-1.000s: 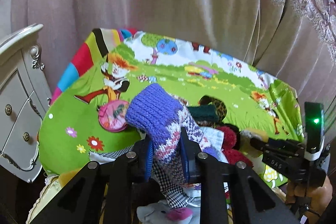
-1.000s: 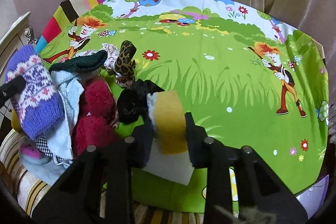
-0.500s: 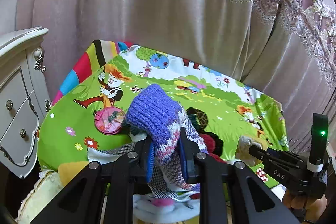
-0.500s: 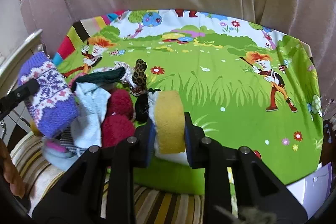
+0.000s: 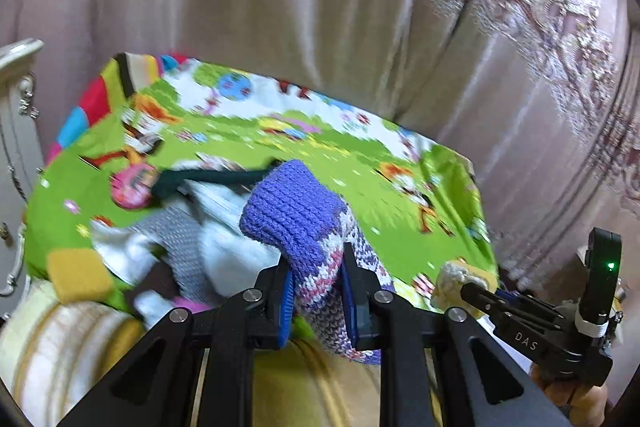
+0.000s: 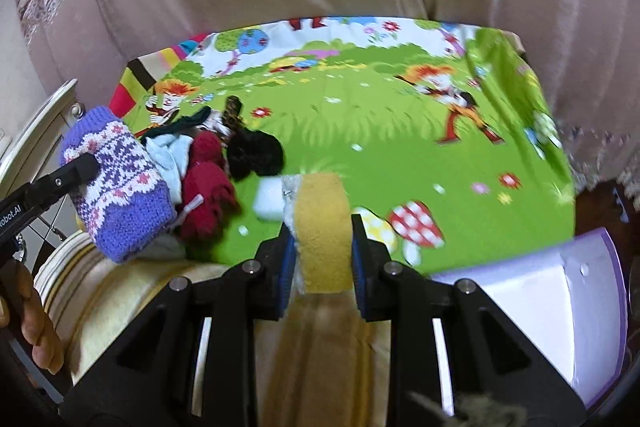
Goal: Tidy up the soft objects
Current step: 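Carry mitten and sponge to the purple box and open both tools, then move both open tools back over the pile on the bed, then grasp the white foam block with the right tool while the left tool grasps a yellow sponge, then carry foam block and sponge into the purple box and open both tools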
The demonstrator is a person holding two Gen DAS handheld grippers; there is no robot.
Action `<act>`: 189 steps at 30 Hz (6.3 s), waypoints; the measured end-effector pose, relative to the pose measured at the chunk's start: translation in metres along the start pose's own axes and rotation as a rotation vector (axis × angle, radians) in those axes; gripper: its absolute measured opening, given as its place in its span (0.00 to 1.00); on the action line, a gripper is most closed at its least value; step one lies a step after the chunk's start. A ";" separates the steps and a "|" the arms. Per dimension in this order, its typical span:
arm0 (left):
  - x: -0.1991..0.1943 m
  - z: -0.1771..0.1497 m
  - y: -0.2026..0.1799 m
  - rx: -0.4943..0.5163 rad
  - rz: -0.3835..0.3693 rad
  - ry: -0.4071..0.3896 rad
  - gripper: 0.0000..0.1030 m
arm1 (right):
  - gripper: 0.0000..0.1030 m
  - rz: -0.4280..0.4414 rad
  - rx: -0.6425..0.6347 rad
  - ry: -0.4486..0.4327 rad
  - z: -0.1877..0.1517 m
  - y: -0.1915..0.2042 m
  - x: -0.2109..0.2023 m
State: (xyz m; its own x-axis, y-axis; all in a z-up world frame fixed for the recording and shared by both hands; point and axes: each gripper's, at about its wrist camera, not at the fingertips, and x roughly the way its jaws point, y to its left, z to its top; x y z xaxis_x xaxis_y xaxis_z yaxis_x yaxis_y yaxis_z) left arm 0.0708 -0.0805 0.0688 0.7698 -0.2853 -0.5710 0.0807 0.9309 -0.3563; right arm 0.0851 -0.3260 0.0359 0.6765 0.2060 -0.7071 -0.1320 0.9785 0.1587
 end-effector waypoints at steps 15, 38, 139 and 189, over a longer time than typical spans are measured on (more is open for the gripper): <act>0.014 -0.047 -0.106 0.062 -0.285 0.236 0.21 | 0.28 -0.167 0.108 -0.023 -0.059 -0.085 -0.078; -0.005 -0.064 -0.155 0.267 -0.281 0.182 0.83 | 0.90 -0.305 0.192 -0.165 -0.072 -0.115 -0.137; -0.047 -0.015 0.171 -0.357 0.228 0.003 0.34 | 0.62 -0.111 -0.161 0.103 0.015 0.043 0.078; 0.031 -0.098 -0.188 0.322 -0.320 0.375 0.34 | 0.63 -0.339 0.205 -0.035 -0.097 -0.157 -0.101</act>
State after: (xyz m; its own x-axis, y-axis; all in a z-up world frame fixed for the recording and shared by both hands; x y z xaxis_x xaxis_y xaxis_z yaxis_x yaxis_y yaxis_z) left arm 0.0175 -0.2869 0.0458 0.4036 -0.5700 -0.7157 0.5056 0.7909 -0.3448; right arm -0.0333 -0.4989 0.0154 0.6819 -0.1321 -0.7194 0.2478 0.9671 0.0573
